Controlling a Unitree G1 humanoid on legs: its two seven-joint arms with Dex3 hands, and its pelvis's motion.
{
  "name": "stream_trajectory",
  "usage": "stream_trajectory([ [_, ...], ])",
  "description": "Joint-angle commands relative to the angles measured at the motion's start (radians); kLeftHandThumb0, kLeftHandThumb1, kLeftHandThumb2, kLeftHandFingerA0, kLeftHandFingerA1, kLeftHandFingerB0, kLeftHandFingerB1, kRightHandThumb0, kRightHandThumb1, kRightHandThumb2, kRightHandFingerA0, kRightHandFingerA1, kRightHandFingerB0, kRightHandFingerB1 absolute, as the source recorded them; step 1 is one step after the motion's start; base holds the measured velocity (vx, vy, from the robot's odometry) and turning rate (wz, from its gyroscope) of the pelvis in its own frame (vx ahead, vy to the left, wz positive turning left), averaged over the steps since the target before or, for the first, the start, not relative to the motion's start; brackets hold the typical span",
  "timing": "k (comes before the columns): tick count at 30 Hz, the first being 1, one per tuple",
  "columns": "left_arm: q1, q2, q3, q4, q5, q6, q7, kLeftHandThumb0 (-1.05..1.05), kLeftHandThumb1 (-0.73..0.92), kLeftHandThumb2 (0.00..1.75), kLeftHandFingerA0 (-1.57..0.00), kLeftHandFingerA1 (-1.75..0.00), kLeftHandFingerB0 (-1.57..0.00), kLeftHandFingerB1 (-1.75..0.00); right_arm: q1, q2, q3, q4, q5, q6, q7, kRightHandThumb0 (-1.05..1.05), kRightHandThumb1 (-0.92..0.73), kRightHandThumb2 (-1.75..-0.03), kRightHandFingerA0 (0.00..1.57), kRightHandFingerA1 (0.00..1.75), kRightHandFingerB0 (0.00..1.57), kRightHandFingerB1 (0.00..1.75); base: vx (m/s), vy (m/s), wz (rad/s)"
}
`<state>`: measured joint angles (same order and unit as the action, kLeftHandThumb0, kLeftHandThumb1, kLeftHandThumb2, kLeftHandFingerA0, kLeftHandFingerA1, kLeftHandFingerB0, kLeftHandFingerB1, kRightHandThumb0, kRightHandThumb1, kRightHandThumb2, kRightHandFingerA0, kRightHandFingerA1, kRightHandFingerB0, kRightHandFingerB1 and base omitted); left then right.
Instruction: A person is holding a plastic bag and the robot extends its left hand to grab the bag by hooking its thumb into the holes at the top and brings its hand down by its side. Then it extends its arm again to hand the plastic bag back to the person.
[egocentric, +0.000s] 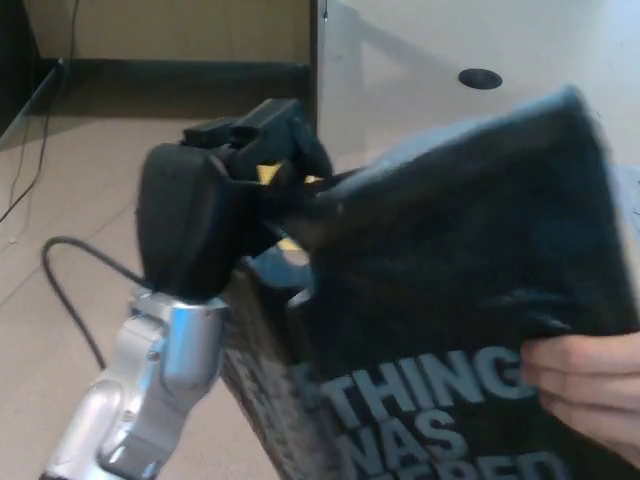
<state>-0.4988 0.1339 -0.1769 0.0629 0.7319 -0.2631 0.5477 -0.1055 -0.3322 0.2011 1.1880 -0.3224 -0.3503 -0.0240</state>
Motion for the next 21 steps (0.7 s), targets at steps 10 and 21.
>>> stream_trajectory([
  [10,0.114,0.159,0.195,-0.047,-0.081,-0.123,0.042,-0.06,0.66,0.93,-0.83,-1.74,-0.69,-1.48,-0.010,-0.019,-0.001,0.015,-0.003,0.016,0.008,-0.30,-0.68,-0.60,0.66,0.46,0.60,0.41,0.00,0.000,0.00],
  [21,0.306,0.189,0.254,-0.020,-0.063,-0.199,0.105,0.00,0.56,1.02,-0.88,-1.75,-0.76,-1.46,-0.021,-0.019,-0.022,0.027,0.011,0.024,0.013,-0.33,-0.67,-0.60,0.66,0.45,0.61,0.41,0.00,0.000,0.00],
])
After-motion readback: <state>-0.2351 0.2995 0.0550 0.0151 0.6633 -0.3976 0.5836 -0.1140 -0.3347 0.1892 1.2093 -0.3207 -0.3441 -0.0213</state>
